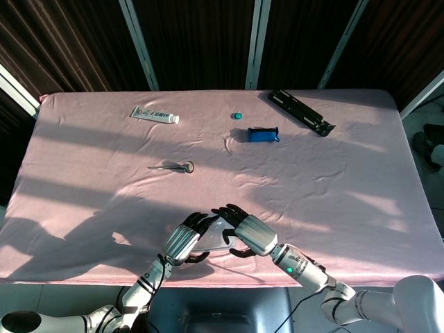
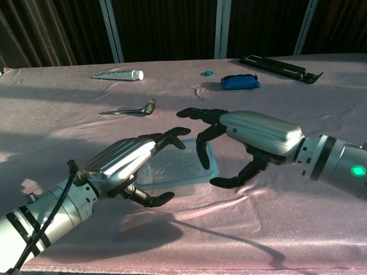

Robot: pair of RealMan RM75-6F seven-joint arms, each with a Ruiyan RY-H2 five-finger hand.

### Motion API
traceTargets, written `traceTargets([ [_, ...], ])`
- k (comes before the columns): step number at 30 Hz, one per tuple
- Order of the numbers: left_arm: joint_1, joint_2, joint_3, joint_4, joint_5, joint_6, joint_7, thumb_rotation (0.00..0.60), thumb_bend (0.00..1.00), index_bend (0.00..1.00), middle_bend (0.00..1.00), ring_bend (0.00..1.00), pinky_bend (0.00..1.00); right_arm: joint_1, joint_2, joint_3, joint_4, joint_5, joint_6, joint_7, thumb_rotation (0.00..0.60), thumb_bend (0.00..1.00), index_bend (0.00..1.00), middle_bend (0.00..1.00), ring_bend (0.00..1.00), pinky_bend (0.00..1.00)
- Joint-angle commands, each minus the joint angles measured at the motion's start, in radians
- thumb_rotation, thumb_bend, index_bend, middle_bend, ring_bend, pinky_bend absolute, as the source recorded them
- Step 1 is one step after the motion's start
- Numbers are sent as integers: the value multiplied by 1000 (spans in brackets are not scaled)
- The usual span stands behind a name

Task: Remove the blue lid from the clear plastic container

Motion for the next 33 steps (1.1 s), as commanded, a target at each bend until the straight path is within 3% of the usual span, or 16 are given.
traceTargets([
  [1,1,-1,0,2,-1,-2,0,600,371,0,555,519,539,2,1,2,-2,2,-1,-2,600,424,690,126,0,0],
  [15,4,-1,2,10,0,-4,-6,600,373,0,555,521,541,6,16,15,-29,25,-7,-21,600,467,709,131,0,0],
  [33,12,22,-2,3,-2,2,-22,600,372,0,563,528,549,18,-72,47,65,35,25,-31,600,497,709,160,11,0],
])
